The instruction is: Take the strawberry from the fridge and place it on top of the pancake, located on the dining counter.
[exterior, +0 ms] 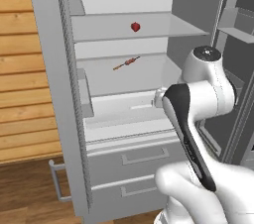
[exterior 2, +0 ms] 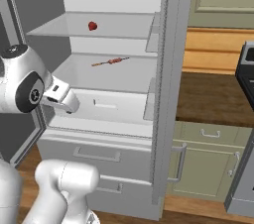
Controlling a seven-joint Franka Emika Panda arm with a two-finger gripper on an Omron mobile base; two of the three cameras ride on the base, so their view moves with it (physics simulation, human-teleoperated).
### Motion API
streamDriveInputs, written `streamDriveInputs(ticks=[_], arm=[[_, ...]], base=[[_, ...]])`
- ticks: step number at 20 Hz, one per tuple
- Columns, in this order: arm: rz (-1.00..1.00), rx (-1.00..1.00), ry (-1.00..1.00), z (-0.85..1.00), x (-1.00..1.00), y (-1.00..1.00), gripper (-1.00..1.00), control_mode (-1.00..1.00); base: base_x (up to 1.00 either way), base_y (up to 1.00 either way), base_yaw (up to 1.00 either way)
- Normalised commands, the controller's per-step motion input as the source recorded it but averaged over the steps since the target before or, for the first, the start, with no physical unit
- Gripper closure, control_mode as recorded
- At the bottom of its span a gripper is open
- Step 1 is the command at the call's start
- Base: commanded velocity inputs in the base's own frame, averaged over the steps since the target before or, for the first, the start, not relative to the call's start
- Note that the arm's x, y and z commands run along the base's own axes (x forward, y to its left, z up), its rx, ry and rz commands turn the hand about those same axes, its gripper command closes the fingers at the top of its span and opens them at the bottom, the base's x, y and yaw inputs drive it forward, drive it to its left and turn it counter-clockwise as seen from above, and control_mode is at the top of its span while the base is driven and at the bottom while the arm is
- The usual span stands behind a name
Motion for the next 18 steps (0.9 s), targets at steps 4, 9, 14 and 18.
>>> streamDriveInputs(ticks=[4,9,14,18], arm=[[0.07,0.09,-0.11,0.0,-0.09,-0.06,-1.0,-1.0],[0.0,0.0,0.0,-0.01,0.08,0.0,-1.0,1.0],[0.0,0.0,0.0,0.0,0.0,0.0,-1.0,1.0],[0.0,0.0,0.0,0.0,0.0,0.0,-1.0,1.0]], base=[[0.0,0.0,0.0],[0.12,0.03,0.0],[0.89,0.38,0.07],[0.73,0.36,0.1]])
